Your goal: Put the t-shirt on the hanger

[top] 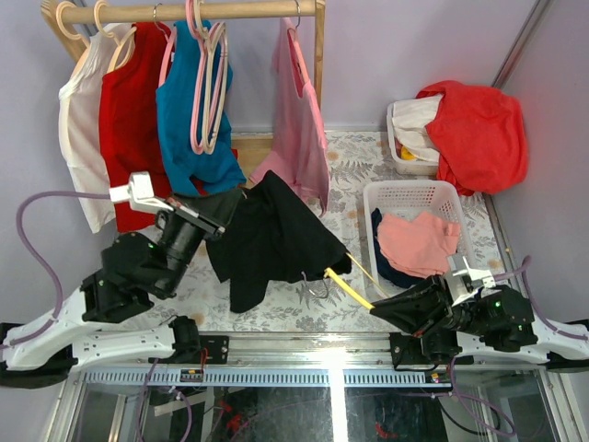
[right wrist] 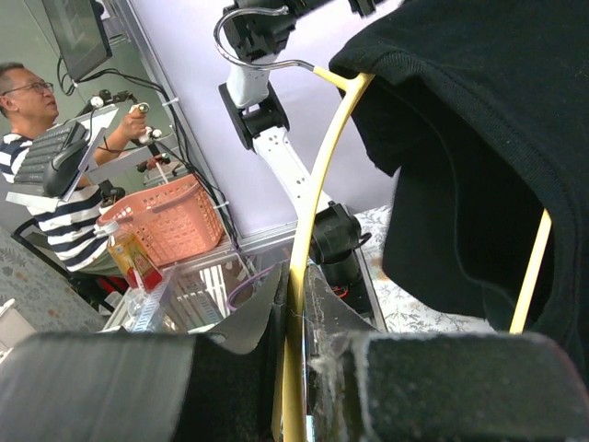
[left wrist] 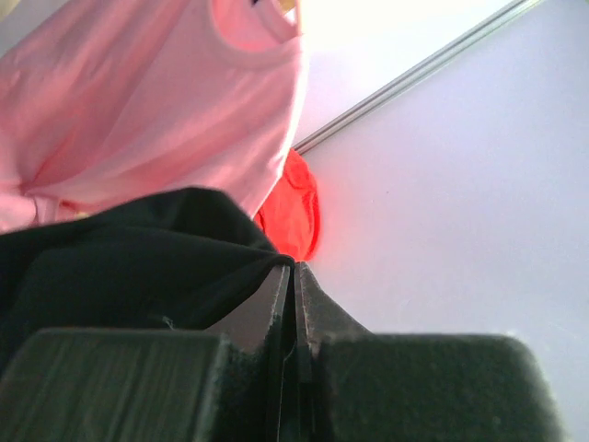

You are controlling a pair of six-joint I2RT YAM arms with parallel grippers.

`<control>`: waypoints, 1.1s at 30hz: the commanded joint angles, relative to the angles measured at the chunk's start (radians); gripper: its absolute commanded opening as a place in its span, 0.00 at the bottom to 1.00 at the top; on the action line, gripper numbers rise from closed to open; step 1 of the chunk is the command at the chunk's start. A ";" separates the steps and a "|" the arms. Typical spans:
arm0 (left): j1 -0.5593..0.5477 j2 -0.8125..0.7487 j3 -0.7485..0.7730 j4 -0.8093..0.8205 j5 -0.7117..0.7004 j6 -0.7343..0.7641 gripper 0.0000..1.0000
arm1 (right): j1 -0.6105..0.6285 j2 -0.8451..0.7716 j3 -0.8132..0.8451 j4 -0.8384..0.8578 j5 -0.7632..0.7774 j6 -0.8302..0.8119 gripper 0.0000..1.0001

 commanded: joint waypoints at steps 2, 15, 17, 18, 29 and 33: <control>0.004 0.075 0.229 -0.061 0.044 0.199 0.00 | 0.003 -0.024 0.088 0.024 0.001 -0.034 0.00; 0.004 0.317 0.671 -0.082 0.013 0.431 0.00 | 0.004 -0.025 0.124 0.032 -0.106 0.006 0.00; 0.004 0.353 0.726 -0.081 -0.004 0.461 0.00 | 0.003 -0.025 0.128 0.048 -0.133 0.015 0.00; 0.005 0.369 0.746 -0.076 -0.007 0.474 0.00 | 0.004 -0.025 0.129 0.056 -0.149 0.021 0.00; 0.005 0.419 0.851 -0.065 -0.125 0.597 0.00 | 0.003 -0.024 0.146 0.143 -0.238 0.045 0.00; 0.005 0.421 0.848 -0.065 -0.141 0.605 0.00 | 0.004 -0.024 0.141 0.195 -0.255 0.053 0.00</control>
